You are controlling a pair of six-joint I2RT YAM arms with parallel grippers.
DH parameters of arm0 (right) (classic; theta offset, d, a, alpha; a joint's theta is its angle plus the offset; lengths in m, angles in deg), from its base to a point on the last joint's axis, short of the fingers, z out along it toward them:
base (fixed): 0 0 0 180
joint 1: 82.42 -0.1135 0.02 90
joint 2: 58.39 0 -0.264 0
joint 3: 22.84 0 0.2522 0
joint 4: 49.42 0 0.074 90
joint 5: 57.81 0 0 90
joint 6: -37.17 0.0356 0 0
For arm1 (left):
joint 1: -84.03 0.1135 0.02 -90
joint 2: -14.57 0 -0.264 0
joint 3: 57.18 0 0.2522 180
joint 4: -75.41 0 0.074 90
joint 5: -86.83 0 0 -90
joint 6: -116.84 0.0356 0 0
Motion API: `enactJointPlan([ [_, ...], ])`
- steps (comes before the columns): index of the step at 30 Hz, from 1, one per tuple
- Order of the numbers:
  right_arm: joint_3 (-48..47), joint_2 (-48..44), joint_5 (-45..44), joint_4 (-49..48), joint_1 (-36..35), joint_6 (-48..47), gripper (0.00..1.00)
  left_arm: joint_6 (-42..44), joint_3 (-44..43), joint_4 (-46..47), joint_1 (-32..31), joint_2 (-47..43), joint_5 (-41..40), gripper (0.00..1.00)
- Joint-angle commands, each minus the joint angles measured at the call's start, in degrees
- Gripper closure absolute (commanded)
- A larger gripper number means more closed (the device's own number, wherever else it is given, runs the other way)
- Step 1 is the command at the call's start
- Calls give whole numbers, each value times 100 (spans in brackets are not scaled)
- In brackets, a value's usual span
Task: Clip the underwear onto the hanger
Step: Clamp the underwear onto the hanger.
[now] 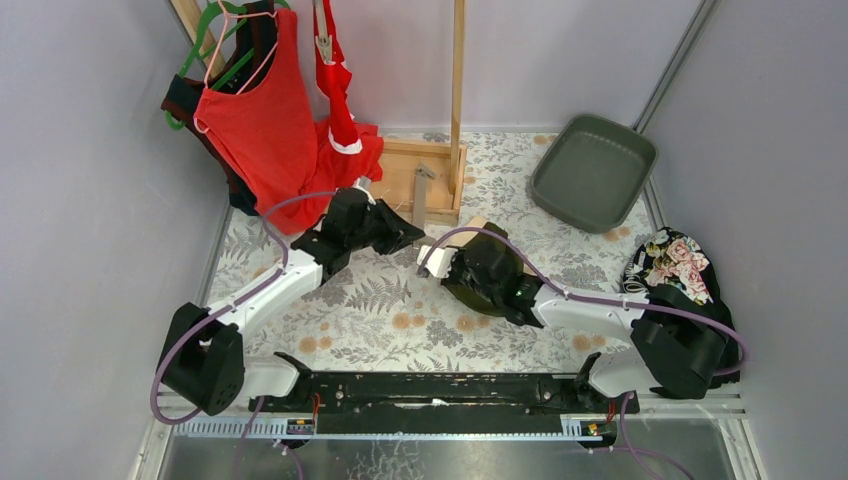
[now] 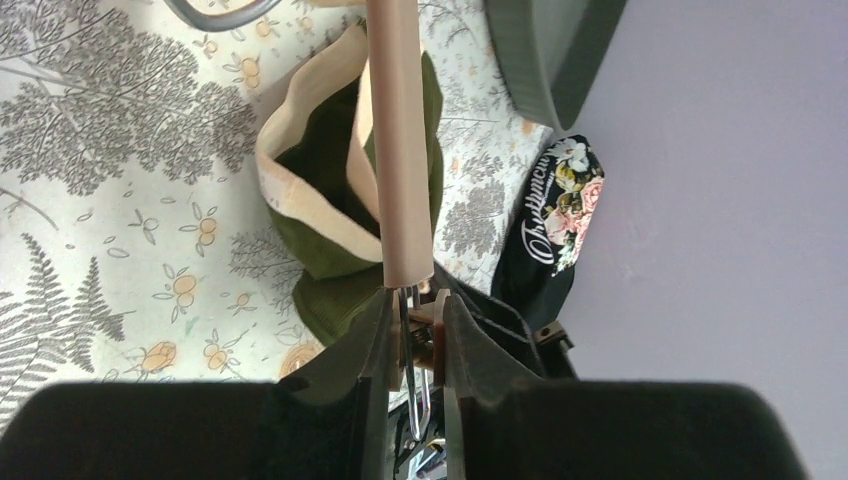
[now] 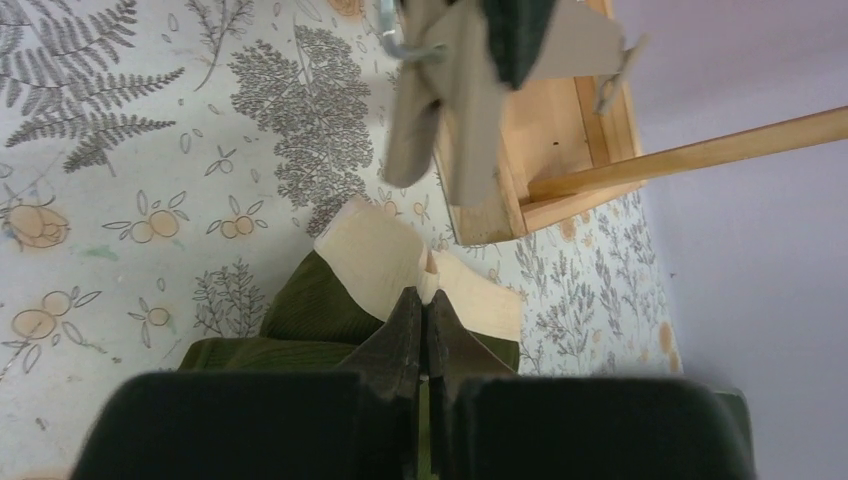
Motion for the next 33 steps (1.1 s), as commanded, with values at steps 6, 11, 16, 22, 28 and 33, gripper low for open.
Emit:
enactJointPlan([
  [6,-454,63,-292,-561,-54,-241,100,-90,-106,-91,-38,110,382,100],
  [11,-465,88,-122,-526,-55,-216,100,-207,-80,12,-46,214,405,100],
  [16,-473,127,-44,-501,-54,-165,100,-357,-237,-72,-41,379,368,100],
  [22,-450,231,6,-472,-58,-120,100,-500,-485,-274,-38,509,280,100],
  [28,-280,236,47,-588,-59,-23,100,-498,-793,-581,-37,625,132,100],
  [33,-271,190,91,-570,-61,5,100,-519,-820,-592,-47,749,179,100],
])
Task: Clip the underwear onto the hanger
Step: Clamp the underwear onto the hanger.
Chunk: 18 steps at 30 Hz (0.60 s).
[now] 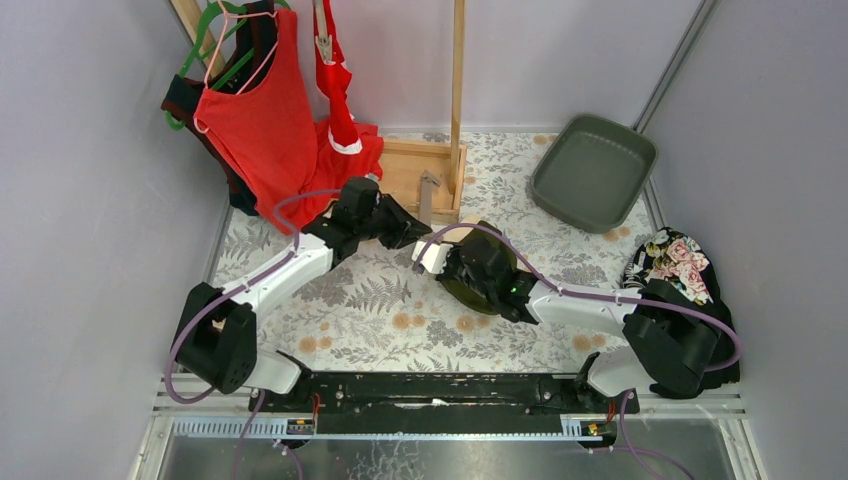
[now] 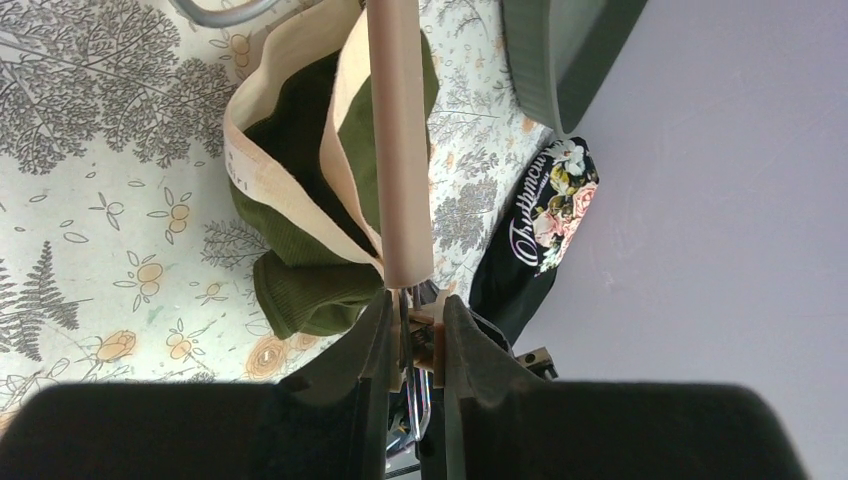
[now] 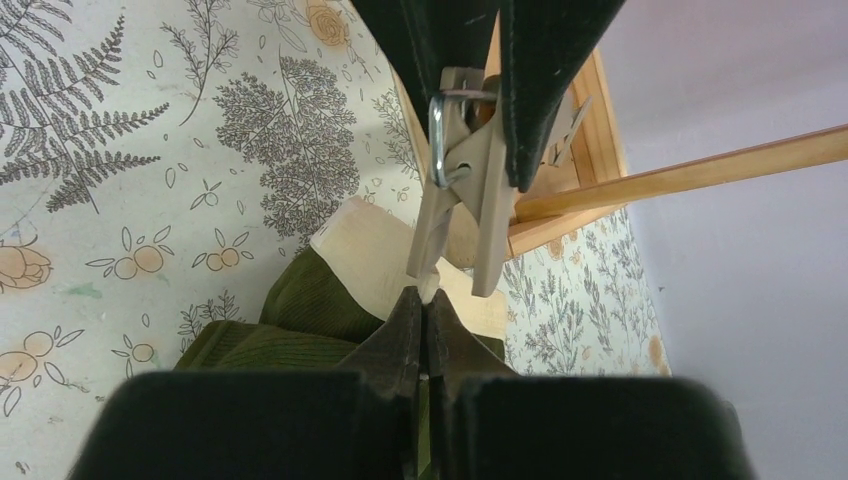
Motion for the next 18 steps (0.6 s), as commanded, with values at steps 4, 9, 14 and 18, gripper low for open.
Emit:
enactJointPlan([
  [4,-67,-97,189,-328,-67,102,100,-67,-142,-49,-33,131,-52,100],
  [9,-116,-87,217,-300,-91,93,100,-58,-138,-53,-33,152,-61,100],
  [14,-173,-96,194,-219,-134,104,100,-67,-168,-55,-33,245,-67,100],
  [18,-165,-36,-35,-210,-132,61,100,-38,-224,-143,-31,160,-136,100],
])
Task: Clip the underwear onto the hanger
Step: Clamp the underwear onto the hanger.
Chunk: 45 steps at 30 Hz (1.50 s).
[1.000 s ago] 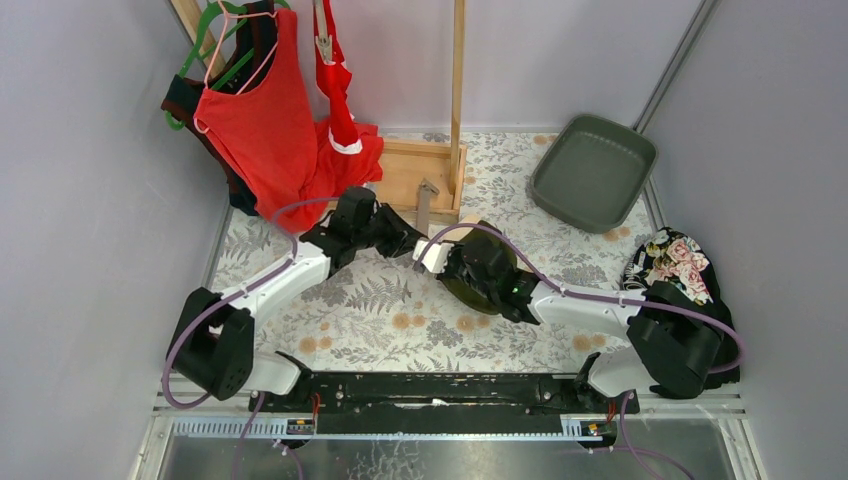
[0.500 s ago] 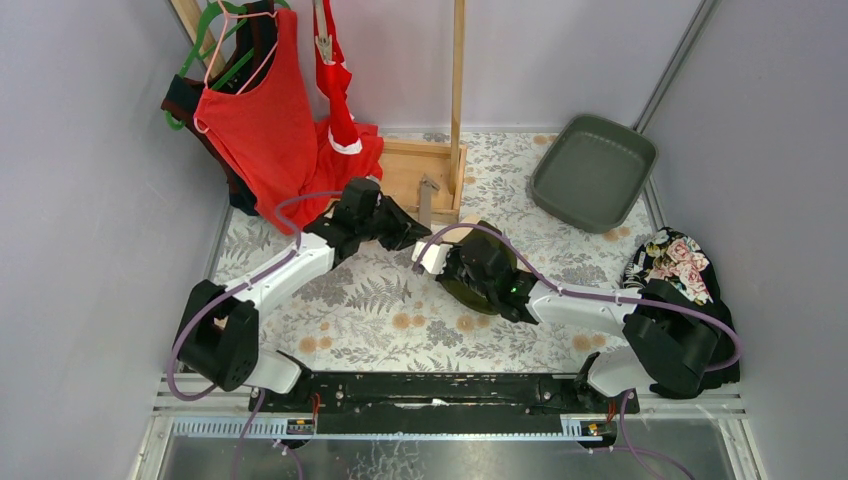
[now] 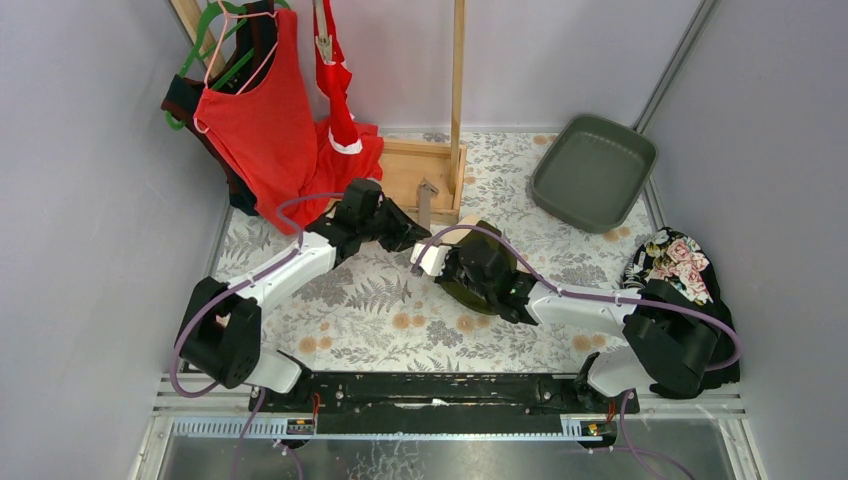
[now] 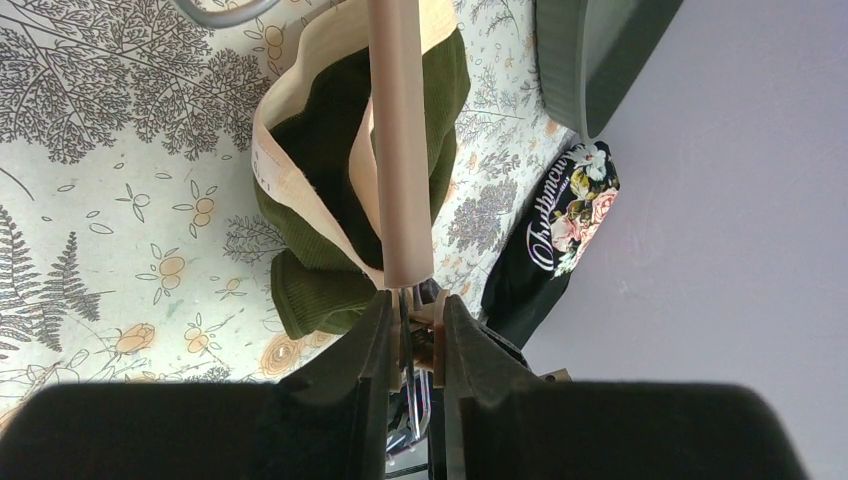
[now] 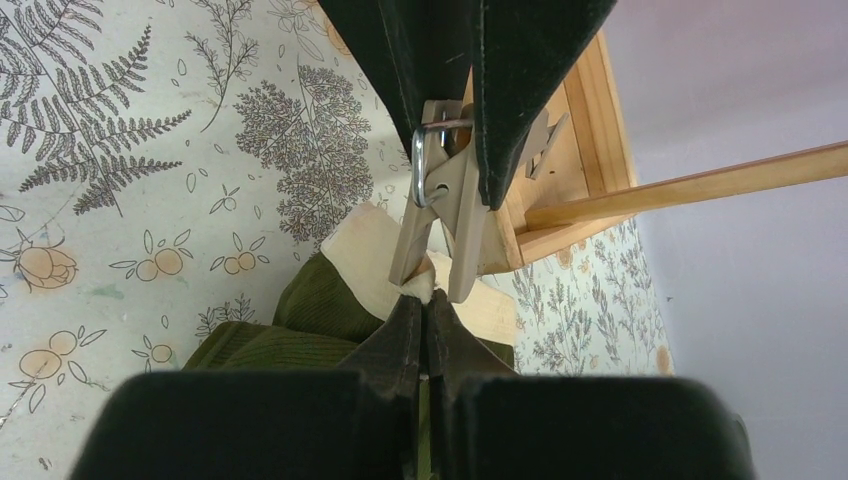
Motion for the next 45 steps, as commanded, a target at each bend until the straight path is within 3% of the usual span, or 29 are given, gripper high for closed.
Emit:
enactJointPlan([
  [1,-142,-35,-144,-257,-72,27,100,-4,-231,-37,-32,-82,-176,100],
  [45,-157,12,-309,-389,-72,72,100,50,71,-22,92,-342,-28,100],
])
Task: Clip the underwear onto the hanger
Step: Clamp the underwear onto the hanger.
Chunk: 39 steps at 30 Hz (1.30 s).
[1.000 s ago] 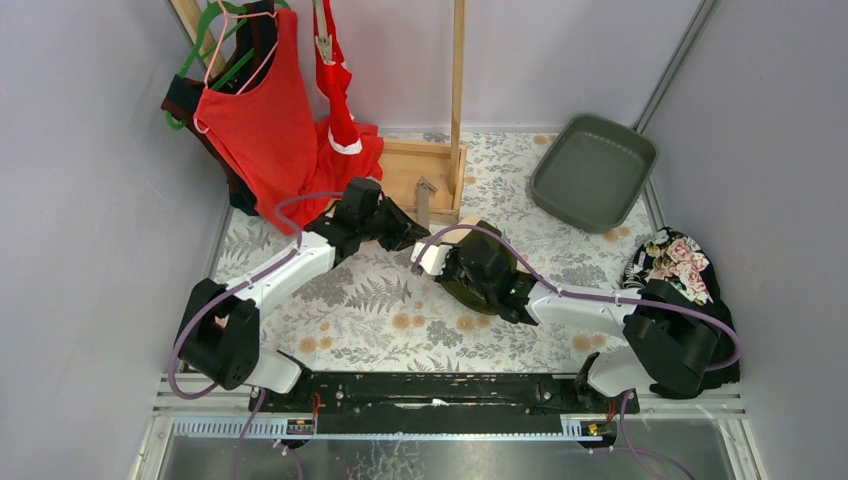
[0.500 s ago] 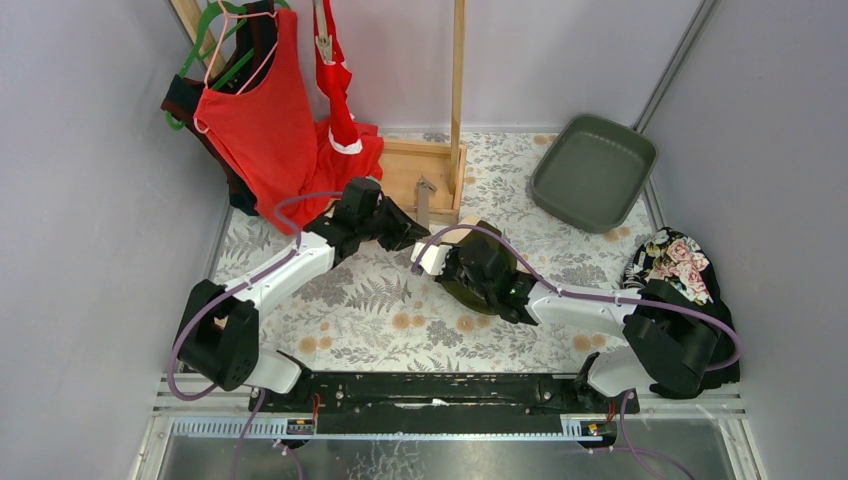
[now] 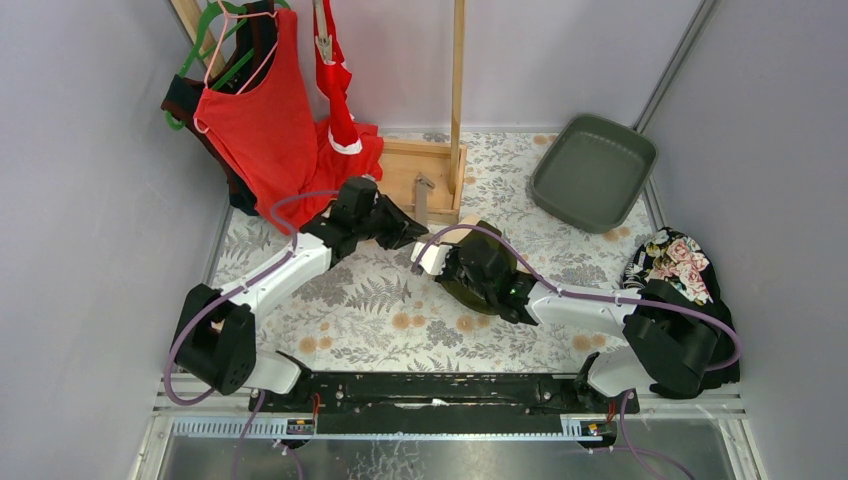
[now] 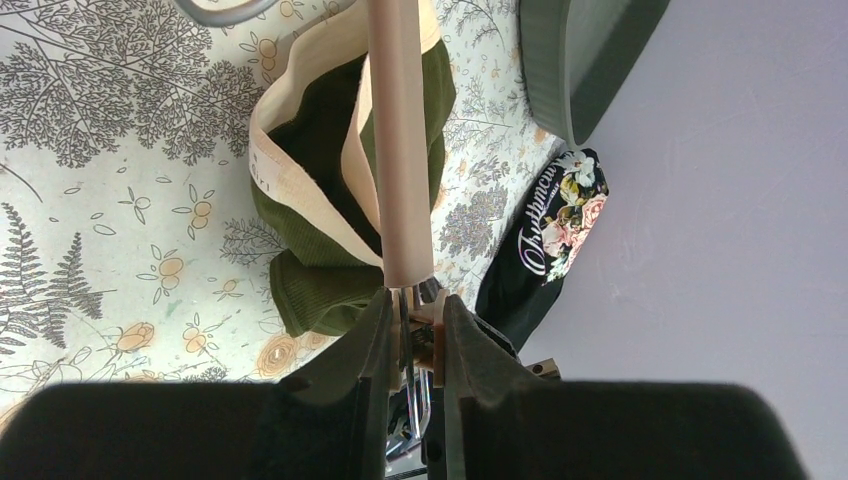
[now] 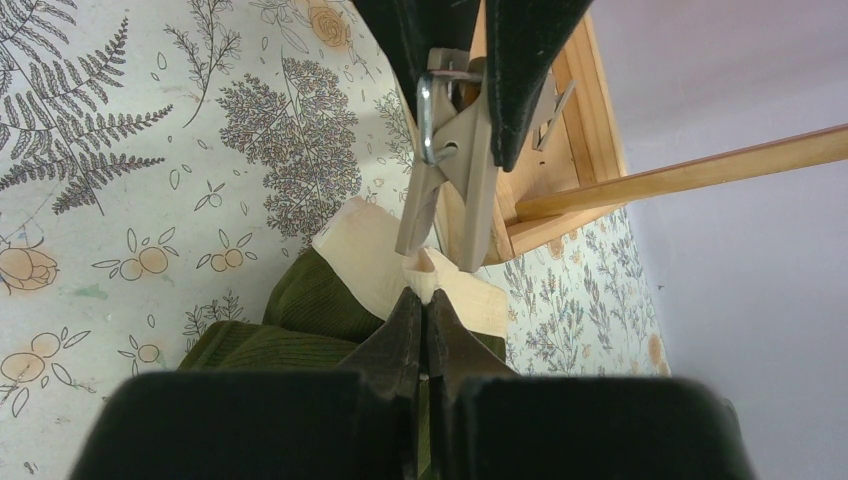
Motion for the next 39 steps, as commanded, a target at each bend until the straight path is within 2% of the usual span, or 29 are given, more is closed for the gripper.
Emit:
enactJointPlan([
  [1,-163,7,-119,-383,-51,70,100,3,141,117,20,-135,98,100],
  [23,-211,64,187,-357,-54,298,100,-205,32,443,-53,319,186,100],
  [39,-180,95,235,-371,-56,366,100,-333,-4,530,-53,211,191,100],
])
